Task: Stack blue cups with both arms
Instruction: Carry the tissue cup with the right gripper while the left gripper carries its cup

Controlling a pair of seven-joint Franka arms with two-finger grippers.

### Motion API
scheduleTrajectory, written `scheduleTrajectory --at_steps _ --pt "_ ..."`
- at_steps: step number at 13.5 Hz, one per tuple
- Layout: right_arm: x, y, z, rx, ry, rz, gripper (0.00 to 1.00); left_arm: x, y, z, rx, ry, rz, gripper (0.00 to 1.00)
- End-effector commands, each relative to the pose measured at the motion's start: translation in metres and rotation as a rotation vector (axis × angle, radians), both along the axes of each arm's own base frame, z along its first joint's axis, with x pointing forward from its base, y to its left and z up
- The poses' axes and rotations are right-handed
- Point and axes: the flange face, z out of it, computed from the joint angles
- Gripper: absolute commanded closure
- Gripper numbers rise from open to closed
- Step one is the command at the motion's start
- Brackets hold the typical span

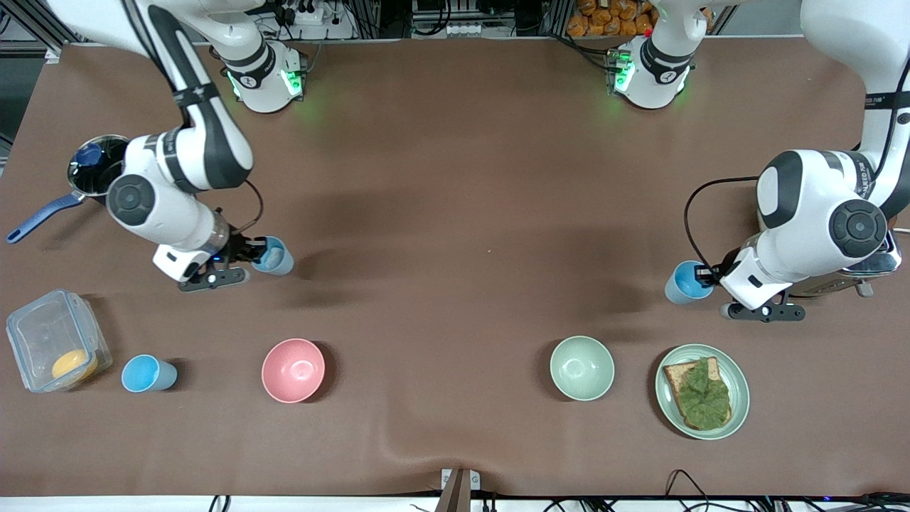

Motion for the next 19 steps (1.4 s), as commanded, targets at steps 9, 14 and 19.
scheduleTrajectory --at_steps 9,14,19 --pt "-0.105 0.285 -0.004 0.072 0.006 -0.322 1.00 -0.002 -0.084 0.058 -0.050 -0.010 0.053 1.00" --pt "-0.119 0.369 -0.035 0.074 0.016 -0.430 1.00 -0.006 -0.109 0.052 -0.057 0.003 0.105 1.00" --pt "-0.123 0.410 -0.067 0.107 0.001 -0.499 1.00 -0.021 -0.116 0.077 -0.025 0.027 0.136 1.00"
